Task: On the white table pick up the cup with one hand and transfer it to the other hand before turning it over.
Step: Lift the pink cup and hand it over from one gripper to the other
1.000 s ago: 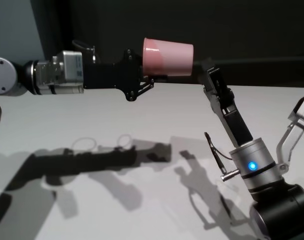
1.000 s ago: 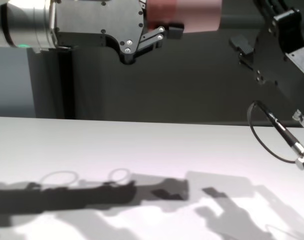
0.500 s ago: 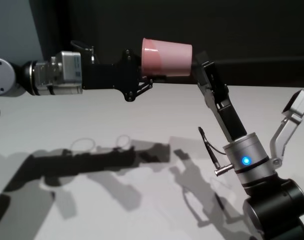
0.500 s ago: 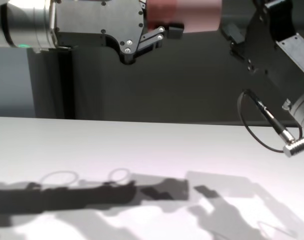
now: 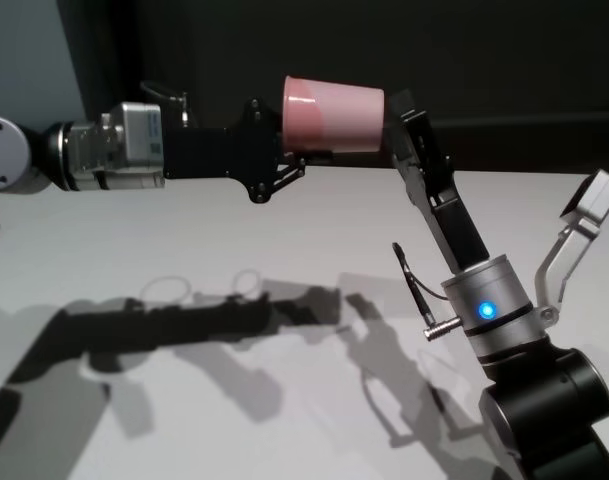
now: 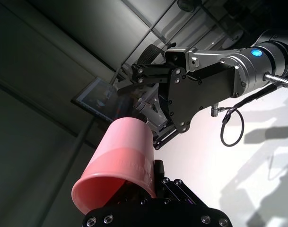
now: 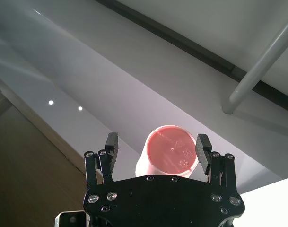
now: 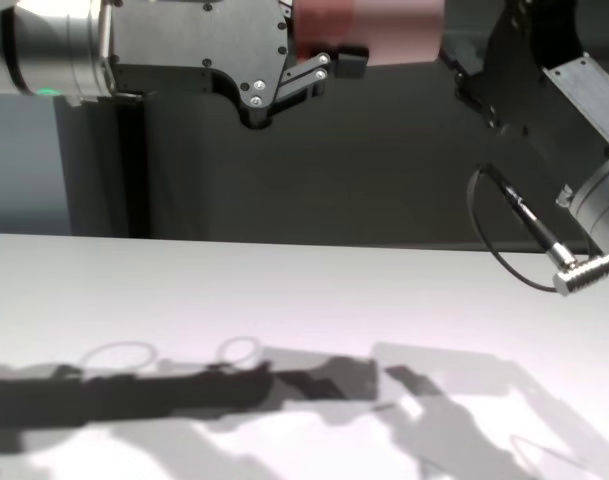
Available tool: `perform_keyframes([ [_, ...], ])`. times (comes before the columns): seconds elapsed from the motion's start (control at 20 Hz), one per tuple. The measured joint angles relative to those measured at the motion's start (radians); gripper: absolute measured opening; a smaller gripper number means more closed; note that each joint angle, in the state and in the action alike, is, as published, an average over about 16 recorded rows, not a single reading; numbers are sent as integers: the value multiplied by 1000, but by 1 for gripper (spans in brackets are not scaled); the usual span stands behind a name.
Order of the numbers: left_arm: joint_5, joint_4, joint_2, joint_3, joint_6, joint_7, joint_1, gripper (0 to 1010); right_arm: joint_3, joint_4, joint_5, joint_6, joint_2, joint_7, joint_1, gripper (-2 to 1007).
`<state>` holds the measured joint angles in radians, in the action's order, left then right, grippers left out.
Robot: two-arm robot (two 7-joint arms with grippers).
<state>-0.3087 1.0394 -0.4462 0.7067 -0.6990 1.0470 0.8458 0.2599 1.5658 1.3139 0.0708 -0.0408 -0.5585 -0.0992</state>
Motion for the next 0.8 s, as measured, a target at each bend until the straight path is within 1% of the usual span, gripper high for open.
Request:
perform_keyframes([
  [0.45, 0, 0, 0, 0, 0, 0, 0, 47, 15, -22, 11, -28, -8, 15, -16, 1002],
  [0.8, 0, 0, 0, 0, 0, 0, 0, 47, 31, -47, 19, -43, -17, 21, -34, 1002],
])
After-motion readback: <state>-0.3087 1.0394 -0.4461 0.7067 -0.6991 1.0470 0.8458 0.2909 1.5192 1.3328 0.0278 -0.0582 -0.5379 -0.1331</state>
